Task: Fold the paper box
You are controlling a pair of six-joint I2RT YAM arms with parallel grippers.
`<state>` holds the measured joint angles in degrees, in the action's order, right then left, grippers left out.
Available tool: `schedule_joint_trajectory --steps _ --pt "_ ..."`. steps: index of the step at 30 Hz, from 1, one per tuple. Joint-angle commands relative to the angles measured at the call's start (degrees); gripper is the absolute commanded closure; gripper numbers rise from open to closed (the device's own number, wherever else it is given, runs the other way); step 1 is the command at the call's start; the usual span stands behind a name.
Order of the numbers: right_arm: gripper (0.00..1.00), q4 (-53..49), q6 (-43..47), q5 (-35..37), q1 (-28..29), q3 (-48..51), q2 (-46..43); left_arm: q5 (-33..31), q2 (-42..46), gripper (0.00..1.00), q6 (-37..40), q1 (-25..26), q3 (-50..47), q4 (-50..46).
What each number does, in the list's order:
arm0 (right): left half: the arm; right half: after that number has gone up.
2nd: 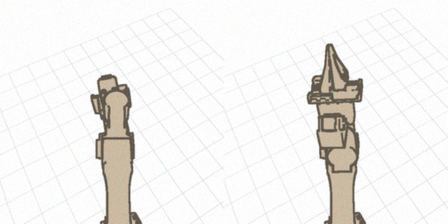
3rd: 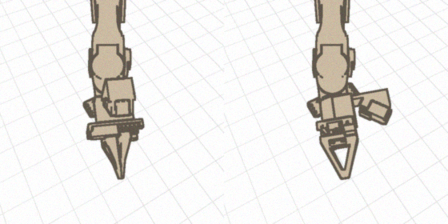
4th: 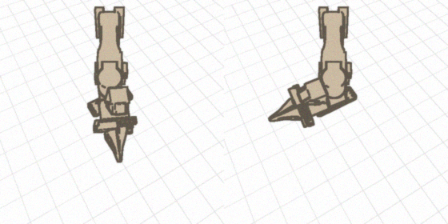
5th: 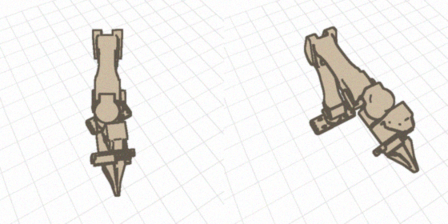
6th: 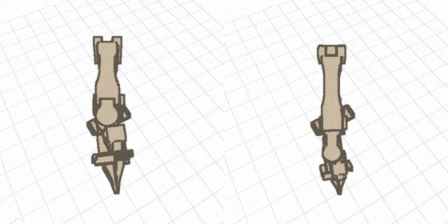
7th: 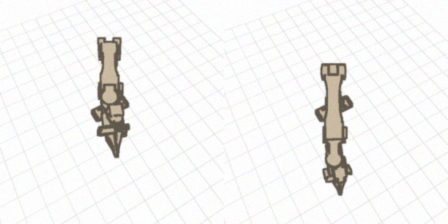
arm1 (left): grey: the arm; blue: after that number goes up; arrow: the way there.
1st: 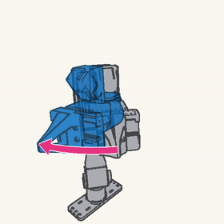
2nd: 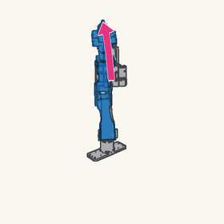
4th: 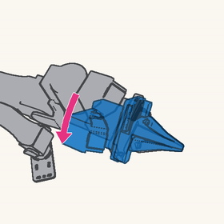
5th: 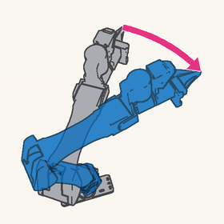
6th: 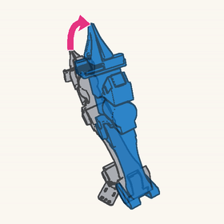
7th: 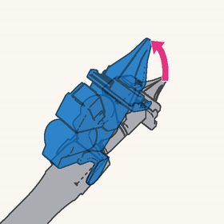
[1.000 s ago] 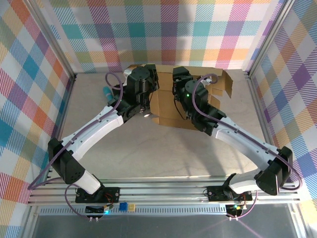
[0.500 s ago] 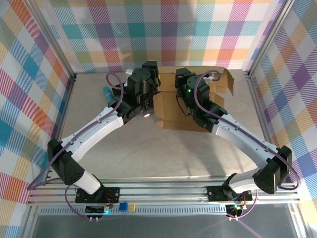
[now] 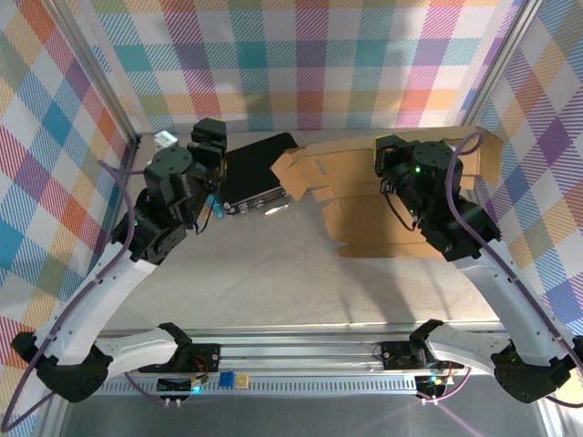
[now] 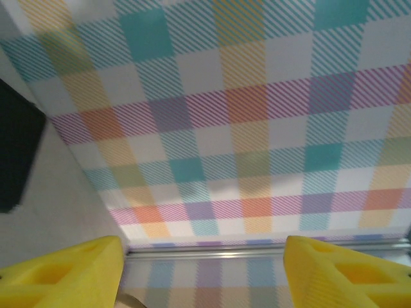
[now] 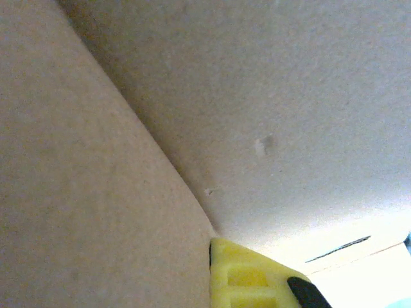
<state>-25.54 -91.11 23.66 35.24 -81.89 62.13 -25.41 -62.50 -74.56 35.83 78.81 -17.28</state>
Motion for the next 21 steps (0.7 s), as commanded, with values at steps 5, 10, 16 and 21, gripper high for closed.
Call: schedule_joint_trajectory --steps 5,10,16,21 --pt "1.0 -4.3 -17.0 -10.7 -3.5 1.0 4.2 1.4 0.2 0.39 8.1 -3.1 -1.1 -11.6" --pt "1.0 1.8 -17.9 -17.8 -11.5 0.8 14.1 8.0 -2.8 0.46 11.1 -5.5 2.9 -17.9" --pt "1.0 17.9 -17.4 -30.3 -17.5 8.3 21.5 16.0 -1.6 0.54 15.8 -8.0 0.3 -17.2" --pt "1.0 17.4 -15.1 -32.3 -18.7 10.0 22.1 28.9 -4.1 0.61 24.9 -8.5 -2.1 -15.2"
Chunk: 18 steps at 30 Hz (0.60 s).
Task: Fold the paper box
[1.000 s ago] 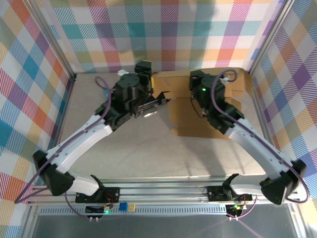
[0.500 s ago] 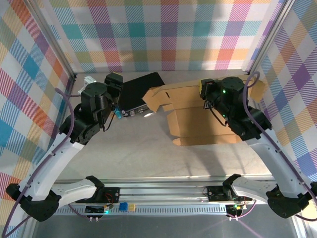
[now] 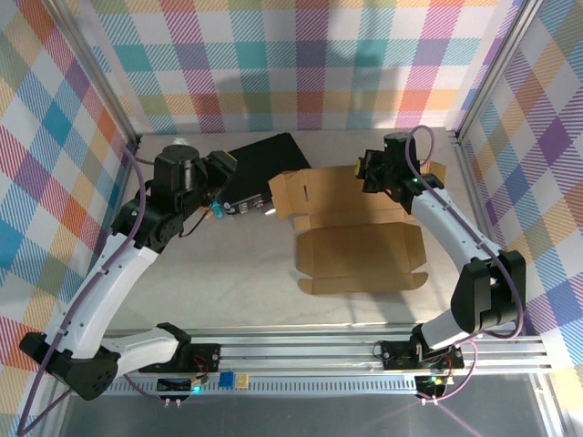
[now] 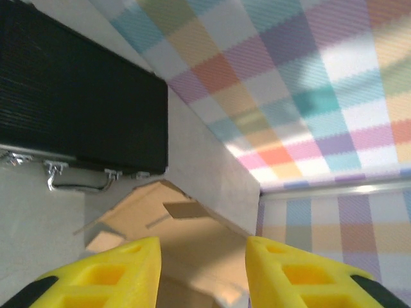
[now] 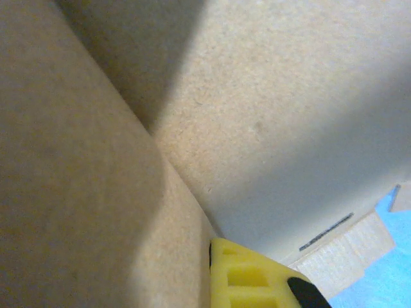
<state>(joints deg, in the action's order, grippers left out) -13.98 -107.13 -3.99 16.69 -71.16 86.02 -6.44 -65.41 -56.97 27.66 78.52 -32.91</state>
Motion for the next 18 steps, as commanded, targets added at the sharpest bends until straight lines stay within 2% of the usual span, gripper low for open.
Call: schedule_joint_trajectory --steps 1,4,6,7,9,10,18 --pt "1.0 5.6 1.0 -4.8 -0.3 -0.3 -2.0 12.4 -2.2 0.61 9.0 -0.4 -2.6 1.4" --pt "1.0 5.0 0.7 -4.5 -0.4 1.2 -2.8 17.0 -6.1 0.7 9.7 -0.5 -2.8 4.0" --pt "1.0 4.3 0.4 -4.6 -0.5 1.8 -3.3 18.8 -9.8 0.71 6.8 -0.5 -1.1 6.4" --pt "1.0 4.0 0.5 -4.6 -0.5 1.9 -3.5 19.7 -11.4 0.68 5.1 -0.5 -0.6 8.5" --pt "1.0 3.5 0.6 -4.7 -0.6 1.9 -3.9 20.2 -14.4 0.54 1.3 -0.5 0.7 12.1" --pt "1.0 3.4 0.7 -4.6 -0.7 2.0 -4.2 19.9 -16.1 0.51 -1.0 -0.7 1.4 13.1" --pt "1.0 3.1 0.8 -5.2 -1.1 2.0 -4.5 22.5 -25.9 0.5 -11.7 -1.2 7.1 15.3"
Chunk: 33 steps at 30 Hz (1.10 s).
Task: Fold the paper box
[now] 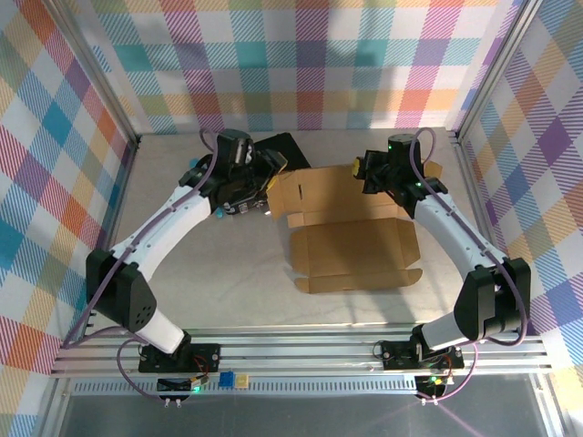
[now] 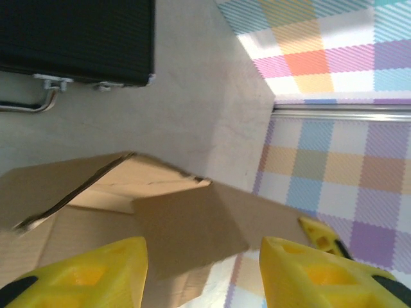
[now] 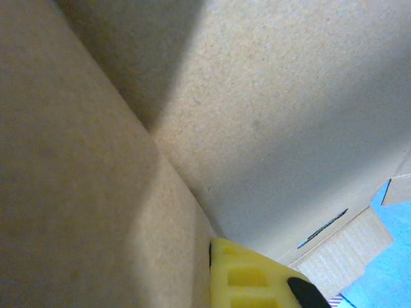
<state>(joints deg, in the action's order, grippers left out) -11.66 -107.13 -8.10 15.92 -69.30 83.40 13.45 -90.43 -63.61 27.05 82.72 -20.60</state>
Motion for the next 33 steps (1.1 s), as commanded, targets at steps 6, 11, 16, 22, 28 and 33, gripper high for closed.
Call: schedule_joint_trajectory --steps 6,11,16,22,28,33 --pt "1.0 1.3 0.4 -1.0 -0.4 0.5 -2.0 4.4 -4.6 0.49 -7.8 -0.2 6.1 4.1" --pt "1.0 1.8 0.3 -0.9 -0.4 0.5 -1.8 5.3 -5.1 0.49 -9.4 0.9 5.2 3.4" --pt "1.0 2.1 0.1 -0.8 -0.4 0.7 -1.7 5.9 -5.7 0.49 -10.8 1.7 6.1 1.5" --pt "1.0 2.5 0.2 -1.0 -0.4 0.7 -1.5 6.0 -5.3 0.49 -14.4 2.7 6.0 -0.2" --pt "1.0 2.4 0.3 -1.6 -0.4 0.6 -1.3 6.5 -5.9 0.48 -20.1 3.3 4.7 4.2" --pt "1.0 2.4 0.1 -1.5 -0.4 0.9 -1.8 7.2 -9.0 0.52 -21.5 3.7 7.4 6.5"
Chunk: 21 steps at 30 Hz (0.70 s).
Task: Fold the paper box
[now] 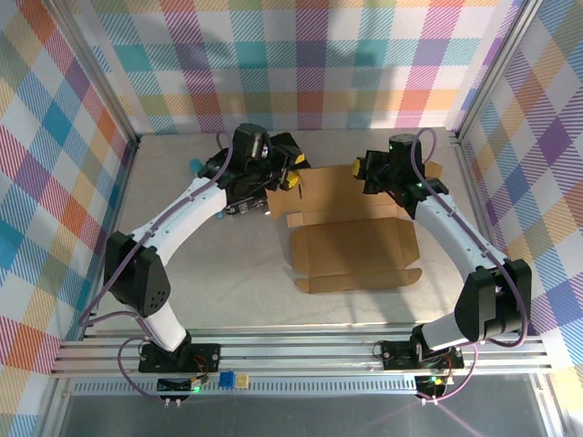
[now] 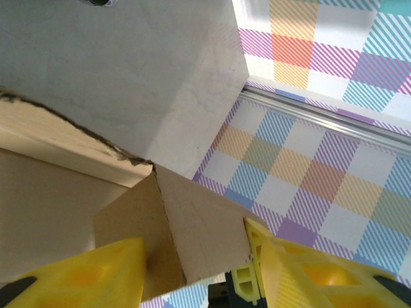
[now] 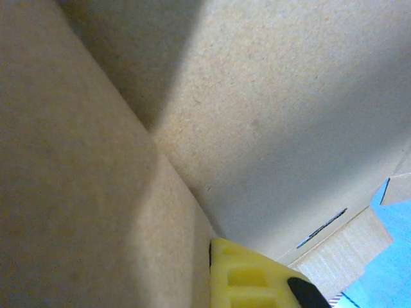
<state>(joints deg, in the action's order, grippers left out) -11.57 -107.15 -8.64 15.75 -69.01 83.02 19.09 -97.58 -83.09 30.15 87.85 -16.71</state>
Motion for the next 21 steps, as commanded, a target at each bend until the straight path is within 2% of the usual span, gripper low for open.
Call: schedule_joint_trajectory --steps 1,6,7,11,12,14,16,18,21 --pt "1.0 2.2 0.2 -0.8 -0.2 0.7 -1.5 1.4 -2.2 0.57 -2.2 0.7 2.3 2.7" --pt "1.0 2.2 0.1 -0.9 -0.2 1.1 -2.1 0.7 -2.6 0.95 -3.5 0.7 1.5 4.4" --pt "1.0 2.2 0.2 -0.7 -0.2 1.2 -2.3 0.8 -2.7 1.0 -3.5 0.7 1.4 4.4" --pt "1.0 2.0 0.3 -0.6 -0.3 1.4 -2.5 0.2 -1.7 1.0 -2.9 0.5 0.8 4.4" --pt "1.0 2.2 0.2 -0.6 -0.4 1.5 -2.6 0.2 -1.4 0.99 -2.4 0.3 0.7 4.9" --pt "1.0 2.1 0.1 -0.7 -0.8 1.4 -2.7 0.6 -0.2 0.66 0.7 -0.5 1.3 5.2" --pt "1.0 1.3 0.2 -1.6 -1.9 0.5 -2.8 -0.1 1.8 0.46 7.1 -2.1 2.9 0.6" --pt "1.0 -2.3 1.1 -3.4 -3.7 -2.0 -2.8 -2.2 5.3 0.41 16.0 -4.3 3.7 -7.7" --pt "1.0 -8.7 3.0 -4.7 -5.5 -6.7 -3.0 -3.9 12.8 0.48 28.1 -8.7 -2.6 -14.3"
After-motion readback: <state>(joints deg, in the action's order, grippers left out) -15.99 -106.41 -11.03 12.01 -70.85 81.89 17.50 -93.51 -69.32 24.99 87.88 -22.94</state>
